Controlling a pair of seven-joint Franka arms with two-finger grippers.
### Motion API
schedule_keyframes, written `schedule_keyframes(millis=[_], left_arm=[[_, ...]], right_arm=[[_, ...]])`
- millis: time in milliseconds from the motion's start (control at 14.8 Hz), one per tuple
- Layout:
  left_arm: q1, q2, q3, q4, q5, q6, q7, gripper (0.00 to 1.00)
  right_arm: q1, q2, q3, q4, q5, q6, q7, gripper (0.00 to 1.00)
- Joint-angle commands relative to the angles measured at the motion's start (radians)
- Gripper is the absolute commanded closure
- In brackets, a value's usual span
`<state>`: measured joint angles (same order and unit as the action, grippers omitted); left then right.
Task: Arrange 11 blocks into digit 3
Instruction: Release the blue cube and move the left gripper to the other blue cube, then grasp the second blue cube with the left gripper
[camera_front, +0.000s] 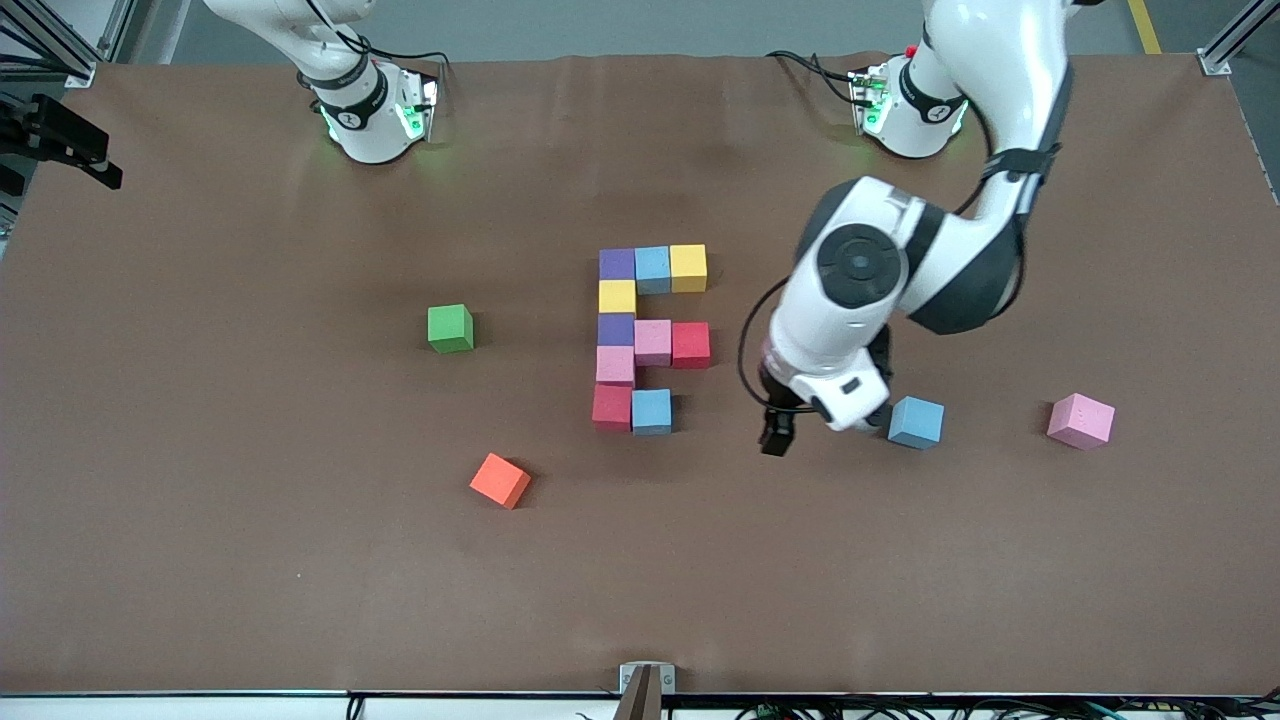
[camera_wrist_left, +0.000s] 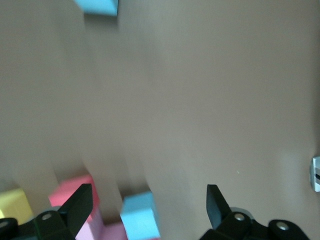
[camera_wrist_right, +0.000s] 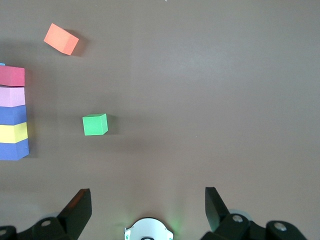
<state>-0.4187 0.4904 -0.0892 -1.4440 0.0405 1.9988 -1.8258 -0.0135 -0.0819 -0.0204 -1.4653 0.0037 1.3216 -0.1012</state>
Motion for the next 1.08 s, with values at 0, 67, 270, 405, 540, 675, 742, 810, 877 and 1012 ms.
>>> schedule_keyframes(millis=[0, 67, 270, 405, 540, 675, 742, 810, 877, 1012], left_arm=[[0.076, -0.101, -0.011, -0.168, 0.010, 0.012, 0.118, 0.00], [0.110, -0.108, -0.011, -0.188, 0.010, 0.012, 0.140, 0.00], [0.185, -0.110, -0.006, -0.239, 0.013, 0.012, 0.160, 0.00], [0.248, -0.105, -0.010, -0.248, 0.012, 0.014, 0.210, 0.00], [0.296, -0.092, -0.011, -0.269, 0.012, 0.024, 0.282, 0.00], [0.343, -0.081, -0.011, -0.300, 0.007, 0.061, 0.304, 0.00], [0.353, -0.072, -0.011, -0.308, 0.007, 0.073, 0.306, 0.00], [0.357, -0.055, -0.011, -0.315, 0.009, 0.093, 0.307, 0.00], [0.360, -0.043, -0.011, -0.332, 0.007, 0.133, 0.307, 0.00], [0.371, -0.044, -0.011, -0.404, 0.010, 0.240, 0.307, 0.00]], right_arm=[[0.000, -0.032, -0.003, -0.035, 0.015, 0.011, 0.021, 0.00], [0.000, -0.032, -0.003, -0.036, 0.015, 0.008, 0.053, 0.00], [0.000, -0.033, -0.003, -0.035, 0.018, 0.004, 0.072, 0.00], [-0.003, -0.035, -0.006, -0.036, 0.042, 0.005, 0.072, 0.00], [-0.003, -0.039, -0.004, -0.036, 0.045, 0.011, 0.072, 0.00], [0.001, -0.039, 0.000, -0.035, 0.045, 0.013, 0.071, 0.00], [0.000, -0.039, 0.000, -0.035, 0.045, 0.011, 0.069, 0.00], [0.000, -0.039, -0.001, -0.036, 0.045, 0.011, 0.068, 0.00], [-0.002, -0.039, -0.001, -0.036, 0.044, 0.011, 0.064, 0.00], [0.000, -0.039, 0.000, -0.036, 0.035, 0.010, 0.064, 0.00]])
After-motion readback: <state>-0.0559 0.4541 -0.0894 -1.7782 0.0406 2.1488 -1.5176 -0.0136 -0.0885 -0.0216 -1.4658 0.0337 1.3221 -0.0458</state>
